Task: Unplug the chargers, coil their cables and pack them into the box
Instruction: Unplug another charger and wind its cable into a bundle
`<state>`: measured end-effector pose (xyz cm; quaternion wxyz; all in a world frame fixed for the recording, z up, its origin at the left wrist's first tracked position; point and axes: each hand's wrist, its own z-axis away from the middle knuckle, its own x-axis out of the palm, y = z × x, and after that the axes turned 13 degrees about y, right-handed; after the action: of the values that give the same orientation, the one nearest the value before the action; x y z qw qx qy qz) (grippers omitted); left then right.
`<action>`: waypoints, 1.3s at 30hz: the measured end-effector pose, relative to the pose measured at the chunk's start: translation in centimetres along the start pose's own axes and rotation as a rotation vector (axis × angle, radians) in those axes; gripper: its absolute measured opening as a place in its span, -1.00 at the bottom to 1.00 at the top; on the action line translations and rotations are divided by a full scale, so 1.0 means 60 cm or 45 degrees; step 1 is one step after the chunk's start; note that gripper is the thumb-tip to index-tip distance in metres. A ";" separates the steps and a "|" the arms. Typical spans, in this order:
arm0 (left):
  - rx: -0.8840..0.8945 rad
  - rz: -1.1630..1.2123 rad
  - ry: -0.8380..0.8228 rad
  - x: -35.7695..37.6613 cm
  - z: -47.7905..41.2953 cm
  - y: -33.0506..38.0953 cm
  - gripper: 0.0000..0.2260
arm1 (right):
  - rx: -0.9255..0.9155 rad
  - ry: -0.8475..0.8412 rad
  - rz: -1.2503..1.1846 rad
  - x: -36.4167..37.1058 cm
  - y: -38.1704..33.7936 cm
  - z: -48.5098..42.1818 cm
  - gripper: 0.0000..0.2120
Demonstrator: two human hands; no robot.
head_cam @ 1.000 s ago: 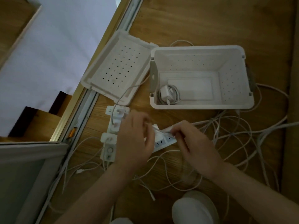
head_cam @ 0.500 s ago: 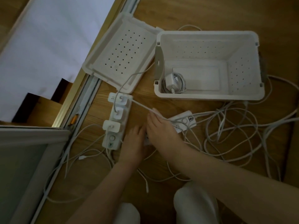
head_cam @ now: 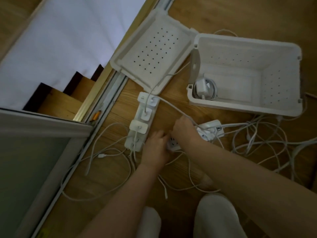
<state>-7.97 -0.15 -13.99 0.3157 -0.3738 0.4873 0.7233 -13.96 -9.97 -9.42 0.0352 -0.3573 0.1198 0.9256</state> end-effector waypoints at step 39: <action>-0.261 1.364 -0.097 -0.304 0.067 0.258 -0.66 | 1.152 1.146 -1.707 -0.149 0.075 0.376 -0.39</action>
<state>-12.08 -3.08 9.75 -0.1174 -0.0759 0.5246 0.8398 -22.73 -8.58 13.58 0.6498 -0.6300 0.2406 0.3508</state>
